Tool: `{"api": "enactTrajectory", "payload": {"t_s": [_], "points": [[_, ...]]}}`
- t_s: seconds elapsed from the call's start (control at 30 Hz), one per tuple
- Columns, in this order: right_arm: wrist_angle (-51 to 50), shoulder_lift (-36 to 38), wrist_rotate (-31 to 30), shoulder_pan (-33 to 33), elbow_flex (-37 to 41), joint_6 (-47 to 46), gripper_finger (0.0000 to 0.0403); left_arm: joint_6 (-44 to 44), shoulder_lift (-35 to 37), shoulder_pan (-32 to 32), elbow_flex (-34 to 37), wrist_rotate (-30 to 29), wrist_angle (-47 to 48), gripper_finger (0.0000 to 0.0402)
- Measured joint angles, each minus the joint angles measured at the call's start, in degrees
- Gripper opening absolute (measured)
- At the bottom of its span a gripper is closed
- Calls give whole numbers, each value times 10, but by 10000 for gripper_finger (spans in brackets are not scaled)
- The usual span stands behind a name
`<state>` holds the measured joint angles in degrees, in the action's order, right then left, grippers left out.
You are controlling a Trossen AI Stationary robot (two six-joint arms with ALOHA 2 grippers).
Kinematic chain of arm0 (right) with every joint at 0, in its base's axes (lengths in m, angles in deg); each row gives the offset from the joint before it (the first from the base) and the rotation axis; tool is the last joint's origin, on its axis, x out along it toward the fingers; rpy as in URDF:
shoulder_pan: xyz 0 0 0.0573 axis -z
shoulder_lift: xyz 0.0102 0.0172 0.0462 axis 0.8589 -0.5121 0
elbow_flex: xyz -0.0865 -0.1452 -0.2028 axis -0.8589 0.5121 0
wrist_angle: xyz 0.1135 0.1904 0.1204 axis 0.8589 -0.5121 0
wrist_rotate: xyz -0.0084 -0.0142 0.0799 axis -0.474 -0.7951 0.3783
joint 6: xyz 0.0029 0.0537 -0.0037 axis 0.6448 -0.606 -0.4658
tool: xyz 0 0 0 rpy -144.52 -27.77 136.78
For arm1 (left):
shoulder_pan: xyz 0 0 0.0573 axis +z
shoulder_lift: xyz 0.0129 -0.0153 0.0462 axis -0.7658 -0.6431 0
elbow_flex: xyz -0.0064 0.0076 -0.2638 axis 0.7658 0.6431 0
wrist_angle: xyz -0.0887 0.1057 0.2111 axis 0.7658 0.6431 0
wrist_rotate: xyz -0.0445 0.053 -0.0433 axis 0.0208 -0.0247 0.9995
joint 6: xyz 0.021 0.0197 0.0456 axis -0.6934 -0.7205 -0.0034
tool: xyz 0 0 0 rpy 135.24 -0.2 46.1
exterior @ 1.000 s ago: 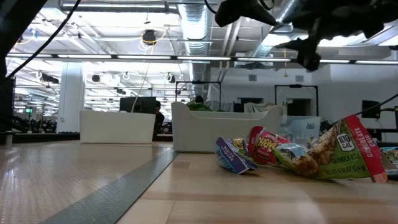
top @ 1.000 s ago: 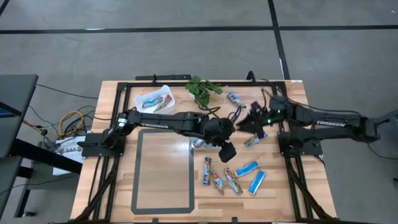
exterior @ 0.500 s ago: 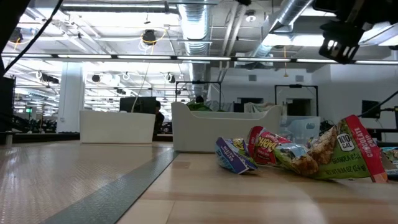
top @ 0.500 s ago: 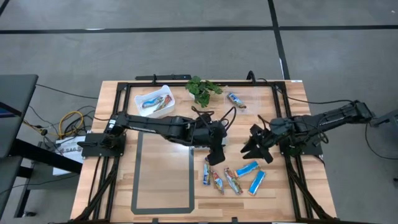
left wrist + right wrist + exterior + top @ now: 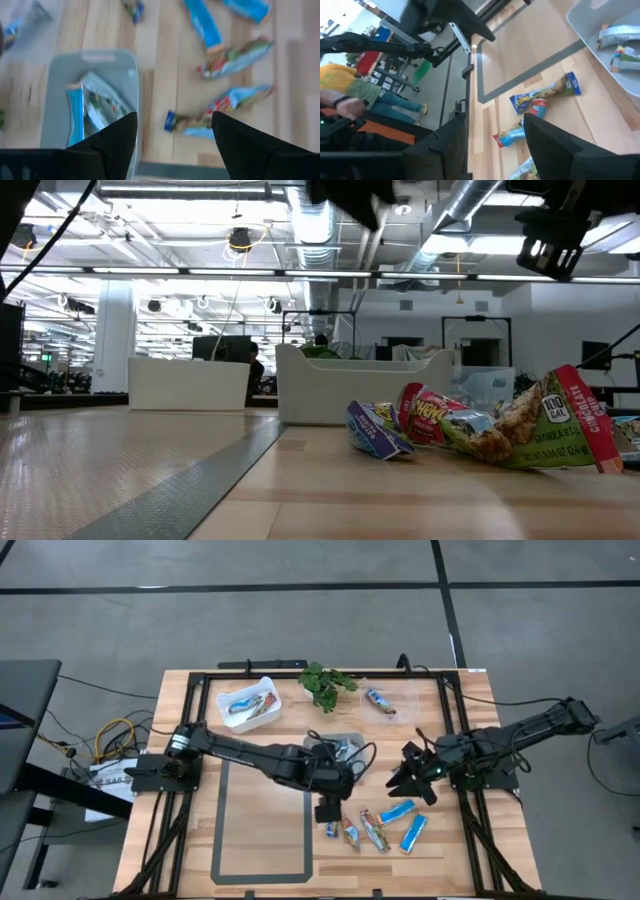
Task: Pick and place Granola Bars by type
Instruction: Put the yellow granola bar into the gray bin
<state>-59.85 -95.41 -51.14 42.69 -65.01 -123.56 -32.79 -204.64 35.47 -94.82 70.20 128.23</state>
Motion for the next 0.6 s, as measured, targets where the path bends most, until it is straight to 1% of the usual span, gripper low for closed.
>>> {"api": "enactTrajectory", "payload": {"t_s": [0.1,0.2,0.33,0.4,0.5,0.6], "points": [[3,-15,1,0,0,-14,183,-1,28,-3,65,0,-18,251],[5,-37,5,0,0,-20,181,9,90,-5,169,2,-103,251],[47,-59,5,-9,-1,-23,180,67,193,-1,329,12,-236,251],[52,-67,5,-15,-1,-14,180,101,242,-1,404,12,-291,251],[53,-81,5,-28,-1,-2,178,148,304,-3,502,15,-354,251],[47,-105,5,-44,-3,7,173,178,358,-14,585,31,-409,251]]}}
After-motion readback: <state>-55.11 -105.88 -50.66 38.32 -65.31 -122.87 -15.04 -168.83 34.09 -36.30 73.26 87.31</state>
